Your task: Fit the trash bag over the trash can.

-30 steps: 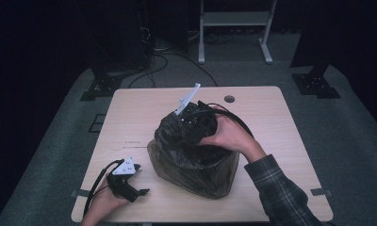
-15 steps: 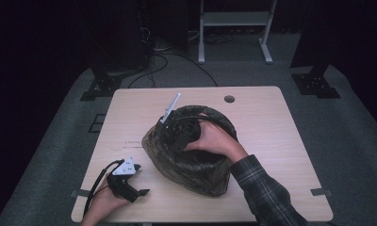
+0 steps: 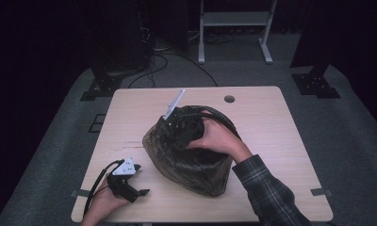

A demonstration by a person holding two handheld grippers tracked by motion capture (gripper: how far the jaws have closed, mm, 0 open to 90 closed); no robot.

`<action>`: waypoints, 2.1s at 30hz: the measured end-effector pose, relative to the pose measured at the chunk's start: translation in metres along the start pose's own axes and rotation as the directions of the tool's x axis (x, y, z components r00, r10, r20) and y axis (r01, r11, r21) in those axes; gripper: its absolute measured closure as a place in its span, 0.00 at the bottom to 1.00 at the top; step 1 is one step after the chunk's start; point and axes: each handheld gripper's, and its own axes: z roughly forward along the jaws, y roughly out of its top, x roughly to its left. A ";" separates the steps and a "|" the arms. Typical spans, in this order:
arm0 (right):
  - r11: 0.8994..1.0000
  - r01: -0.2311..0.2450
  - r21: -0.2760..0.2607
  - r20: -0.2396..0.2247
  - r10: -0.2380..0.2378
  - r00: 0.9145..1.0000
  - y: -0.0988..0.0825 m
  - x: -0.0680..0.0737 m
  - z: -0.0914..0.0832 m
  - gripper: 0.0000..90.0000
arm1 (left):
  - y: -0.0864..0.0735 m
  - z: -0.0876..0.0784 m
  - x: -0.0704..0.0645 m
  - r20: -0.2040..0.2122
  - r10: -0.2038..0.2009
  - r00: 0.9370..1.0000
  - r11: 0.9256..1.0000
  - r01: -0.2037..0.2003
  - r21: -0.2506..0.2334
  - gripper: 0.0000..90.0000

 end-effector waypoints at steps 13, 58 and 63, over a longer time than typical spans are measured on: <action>0.991 -0.014 -0.131 0.041 0.019 0.999 -0.033 -0.001 -0.055 0.00 | 0.000 0.000 0.000 0.000 0.001 1.000 1.000 -0.001 0.001 0.00; 0.854 -0.209 -0.476 0.190 0.332 0.924 -0.245 0.022 -0.138 0.00 | 0.000 0.000 -0.001 0.002 0.000 1.000 1.000 0.000 0.001 0.00; 0.845 -0.240 -0.478 0.186 0.364 0.912 -0.266 0.024 -0.118 0.00 | 0.000 0.000 -0.001 0.002 0.001 1.000 1.000 -0.001 0.001 0.00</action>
